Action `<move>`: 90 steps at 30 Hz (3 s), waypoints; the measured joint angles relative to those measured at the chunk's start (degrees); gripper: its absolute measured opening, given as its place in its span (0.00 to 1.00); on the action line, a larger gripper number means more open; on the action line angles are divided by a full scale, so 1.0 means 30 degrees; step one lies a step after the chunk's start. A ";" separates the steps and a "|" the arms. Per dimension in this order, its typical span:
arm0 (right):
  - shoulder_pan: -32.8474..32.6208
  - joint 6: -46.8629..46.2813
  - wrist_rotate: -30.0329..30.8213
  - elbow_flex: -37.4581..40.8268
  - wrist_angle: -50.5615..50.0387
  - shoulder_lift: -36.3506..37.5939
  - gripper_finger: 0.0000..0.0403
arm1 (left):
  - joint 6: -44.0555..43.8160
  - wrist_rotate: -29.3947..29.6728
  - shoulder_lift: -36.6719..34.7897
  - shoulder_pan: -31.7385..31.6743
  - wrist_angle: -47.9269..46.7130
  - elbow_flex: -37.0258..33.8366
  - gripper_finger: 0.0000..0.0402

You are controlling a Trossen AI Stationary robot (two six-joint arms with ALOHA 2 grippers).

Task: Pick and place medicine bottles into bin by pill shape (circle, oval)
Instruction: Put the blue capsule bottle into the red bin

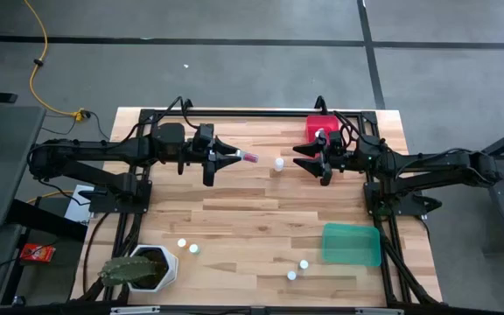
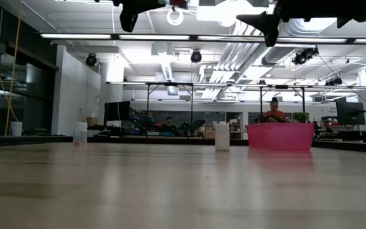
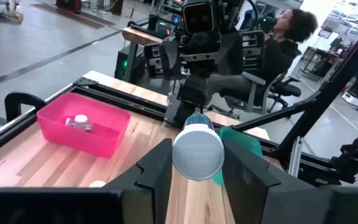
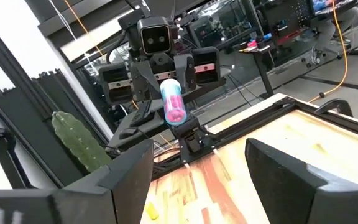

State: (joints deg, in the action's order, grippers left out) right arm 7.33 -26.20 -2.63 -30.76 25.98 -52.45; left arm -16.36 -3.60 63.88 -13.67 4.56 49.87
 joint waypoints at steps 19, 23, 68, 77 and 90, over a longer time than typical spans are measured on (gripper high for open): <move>-0.0477 0.4229 -0.1735 -0.6536 -0.9647 -0.5198 0.61 | 0.2080 -0.0526 0.4026 0.0222 -0.5151 0.2284 0.27; -0.0739 0.5505 -0.2095 -0.8581 -1.1753 -0.7026 0.61 | 0.2528 -0.0603 0.5281 0.0289 -0.5612 0.3161 0.27; -0.0838 0.4374 -0.1527 -1.0783 -1.2021 -1.1613 0.35 | 0.3351 -0.0436 0.6302 0.0568 -0.5560 0.3854 0.28; -0.0838 0.4411 -0.1787 -1.0775 -1.2007 -1.1613 0.26 | 0.3322 -0.0443 0.6298 0.0568 -0.5572 0.3854 0.28; -0.0837 0.4403 -0.1815 -1.0775 -1.1999 -1.1613 0.26 | 0.3016 -0.0835 0.6294 0.0567 -0.5582 0.3847 0.29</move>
State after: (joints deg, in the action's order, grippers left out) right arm 4.82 -12.99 -8.08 -63.09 -10.02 -87.29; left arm -7.31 -6.10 82.76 -11.97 -12.19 61.41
